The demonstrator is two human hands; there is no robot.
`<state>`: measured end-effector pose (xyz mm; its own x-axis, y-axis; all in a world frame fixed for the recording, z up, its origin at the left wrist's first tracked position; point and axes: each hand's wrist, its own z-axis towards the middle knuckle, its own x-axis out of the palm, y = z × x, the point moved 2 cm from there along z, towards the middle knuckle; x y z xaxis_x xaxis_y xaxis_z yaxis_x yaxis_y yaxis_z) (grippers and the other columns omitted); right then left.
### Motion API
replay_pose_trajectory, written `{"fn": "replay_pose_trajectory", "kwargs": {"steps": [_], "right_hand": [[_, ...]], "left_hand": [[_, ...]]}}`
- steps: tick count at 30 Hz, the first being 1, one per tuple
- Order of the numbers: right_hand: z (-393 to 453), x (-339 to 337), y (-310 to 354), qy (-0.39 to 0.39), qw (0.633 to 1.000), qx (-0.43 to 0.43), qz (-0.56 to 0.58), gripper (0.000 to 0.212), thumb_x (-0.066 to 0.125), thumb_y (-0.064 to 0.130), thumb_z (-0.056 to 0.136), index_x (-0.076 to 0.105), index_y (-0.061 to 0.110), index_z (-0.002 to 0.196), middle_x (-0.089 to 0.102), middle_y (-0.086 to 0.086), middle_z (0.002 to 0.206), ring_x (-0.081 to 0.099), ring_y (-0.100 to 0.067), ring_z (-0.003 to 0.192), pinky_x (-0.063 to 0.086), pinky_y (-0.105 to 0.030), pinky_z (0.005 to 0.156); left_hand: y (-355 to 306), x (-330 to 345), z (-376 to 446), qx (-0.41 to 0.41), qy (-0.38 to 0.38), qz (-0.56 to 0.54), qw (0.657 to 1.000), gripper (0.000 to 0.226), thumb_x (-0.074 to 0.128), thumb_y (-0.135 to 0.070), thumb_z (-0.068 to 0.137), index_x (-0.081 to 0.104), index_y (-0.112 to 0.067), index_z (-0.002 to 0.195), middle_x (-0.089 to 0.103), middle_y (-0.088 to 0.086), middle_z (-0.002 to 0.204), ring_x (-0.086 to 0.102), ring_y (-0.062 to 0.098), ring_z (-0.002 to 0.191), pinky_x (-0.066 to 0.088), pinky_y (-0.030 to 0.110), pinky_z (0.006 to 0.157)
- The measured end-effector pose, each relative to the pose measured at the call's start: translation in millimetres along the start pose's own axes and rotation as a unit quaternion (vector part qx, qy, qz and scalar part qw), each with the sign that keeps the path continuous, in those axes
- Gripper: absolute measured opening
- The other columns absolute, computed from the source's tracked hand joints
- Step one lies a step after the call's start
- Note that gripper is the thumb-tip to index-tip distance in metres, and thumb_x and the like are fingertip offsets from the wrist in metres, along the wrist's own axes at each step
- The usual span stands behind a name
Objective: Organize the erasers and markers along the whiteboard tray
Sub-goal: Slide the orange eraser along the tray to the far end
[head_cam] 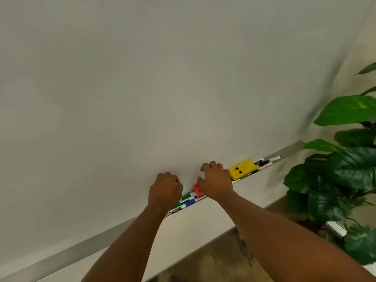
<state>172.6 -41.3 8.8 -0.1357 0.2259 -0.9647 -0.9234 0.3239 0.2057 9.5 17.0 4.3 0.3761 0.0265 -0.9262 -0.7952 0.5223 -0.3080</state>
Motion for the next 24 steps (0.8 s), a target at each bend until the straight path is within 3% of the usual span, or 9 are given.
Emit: {"fn": "replay_pose_trajectory", "kwargs": {"steps": [5, 12, 16, 18, 20, 22, 24], "right_hand": [[1, 8, -16, 0.015, 0.999, 0.038, 0.017, 0.040, 0.050, 0.039, 0.088, 0.052, 0.019, 0.122, 0.055, -0.006, 0.119, 0.050, -0.027, 0.110, 0.044, -0.040, 0.087], [15, 30, -50, 0.050, 0.992, 0.100, 0.054, 0.039, 0.051, 0.033, 0.086, 0.052, 0.013, 0.120, 0.055, -0.011, 0.116, 0.051, -0.031, 0.108, 0.048, -0.041, 0.082], [22, 47, -74, 0.084, 0.981, 0.141, 0.100, 0.034, 0.050, 0.029, 0.088, 0.051, 0.006, 0.114, 0.054, -0.018, 0.117, 0.051, -0.037, 0.108, 0.047, -0.042, 0.084], [26, 57, -85, 0.093, 0.976, 0.146, 0.132, 0.038, 0.051, 0.028, 0.089, 0.051, 0.005, 0.118, 0.055, -0.019, 0.119, 0.053, -0.038, 0.109, 0.046, -0.042, 0.086], [29, 63, -93, 0.092, 0.967, 0.151, 0.181, 0.041, 0.053, 0.029, 0.088, 0.051, 0.005, 0.121, 0.057, -0.018, 0.121, 0.055, -0.035, 0.110, 0.046, -0.041, 0.088], [31, 69, -99, 0.084, 0.955, 0.164, 0.231, 0.043, 0.055, 0.029, 0.088, 0.052, 0.005, 0.124, 0.059, -0.016, 0.121, 0.056, -0.033, 0.111, 0.046, -0.040, 0.089], [32, 73, -103, 0.077, 0.943, 0.178, 0.269, 0.045, 0.056, 0.031, 0.088, 0.051, 0.006, 0.126, 0.060, -0.016, 0.122, 0.057, -0.032, 0.111, 0.046, -0.039, 0.090]], "left_hand": [[-6, 20, 9, 0.002, 0.096, 0.001, 0.995, 0.035, 0.043, -0.034, 0.095, 0.059, -0.016, 0.121, 0.060, 0.004, 0.117, 0.049, 0.022, 0.114, 0.050, 0.038, 0.085], [-14, 52, 25, -0.020, 0.144, -0.025, 0.989, 0.041, 0.046, -0.035, 0.095, 0.053, -0.016, 0.131, 0.057, 0.006, 0.124, 0.050, 0.024, 0.117, 0.048, 0.038, 0.094], [-19, 69, 36, -0.075, 0.180, -0.068, 0.979, 0.041, 0.049, -0.034, 0.095, 0.055, -0.014, 0.130, 0.058, 0.007, 0.131, 0.053, 0.025, 0.121, 0.043, 0.037, 0.102], [-23, 77, 39, -0.114, 0.199, -0.085, 0.970, 0.025, 0.050, -0.031, 0.094, 0.064, -0.015, 0.107, 0.065, 0.007, 0.117, 0.057, 0.026, 0.114, 0.044, 0.034, 0.095], [-25, 86, 40, -0.151, 0.212, -0.095, 0.961, 0.029, 0.048, -0.027, 0.092, 0.051, -0.015, 0.066, 0.060, 0.004, 0.075, 0.059, 0.028, 0.088, 0.043, 0.031, 0.072], [-29, 92, 38, -0.186, 0.222, -0.106, 0.951, 0.041, 0.047, -0.027, 0.092, 0.037, -0.015, 0.054, 0.042, 0.000, 0.057, 0.049, 0.026, 0.071, 0.035, 0.028, 0.063], [-31, 100, 37, -0.219, 0.226, -0.138, 0.939, 0.041, 0.047, -0.027, 0.092, 0.037, -0.016, 0.053, 0.041, -0.001, 0.057, 0.045, 0.023, 0.067, 0.033, 0.027, 0.059]]}}
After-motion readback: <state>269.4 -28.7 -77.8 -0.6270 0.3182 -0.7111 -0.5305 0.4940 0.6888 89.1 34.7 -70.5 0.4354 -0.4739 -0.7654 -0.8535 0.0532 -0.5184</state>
